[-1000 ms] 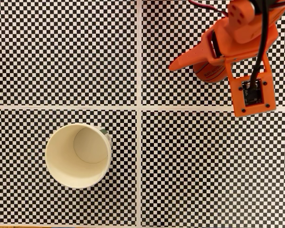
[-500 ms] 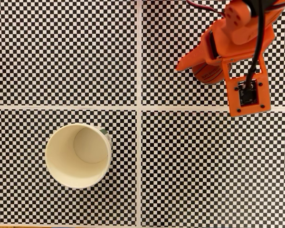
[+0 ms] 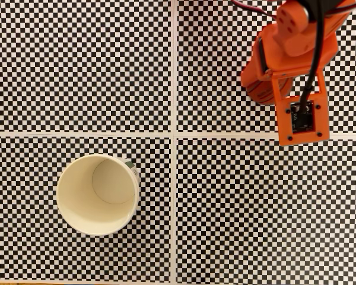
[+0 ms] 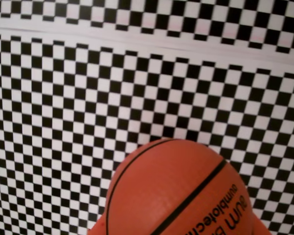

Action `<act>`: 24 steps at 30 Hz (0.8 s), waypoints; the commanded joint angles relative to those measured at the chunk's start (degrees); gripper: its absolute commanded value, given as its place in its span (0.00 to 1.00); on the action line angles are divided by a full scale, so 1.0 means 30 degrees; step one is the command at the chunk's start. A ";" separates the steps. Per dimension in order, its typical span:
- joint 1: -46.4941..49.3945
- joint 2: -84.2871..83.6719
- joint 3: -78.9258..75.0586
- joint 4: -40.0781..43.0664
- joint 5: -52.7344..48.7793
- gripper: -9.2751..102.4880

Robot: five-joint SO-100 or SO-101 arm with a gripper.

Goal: Grasp basketball and place into cup.

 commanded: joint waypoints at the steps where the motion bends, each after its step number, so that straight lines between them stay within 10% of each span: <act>1: 0.0264 0.0498 -0.0146 0.0029 -0.0088 0.23; 24: 0.8174 0.6357 -0.8730 0.8203 -0.4775 0.21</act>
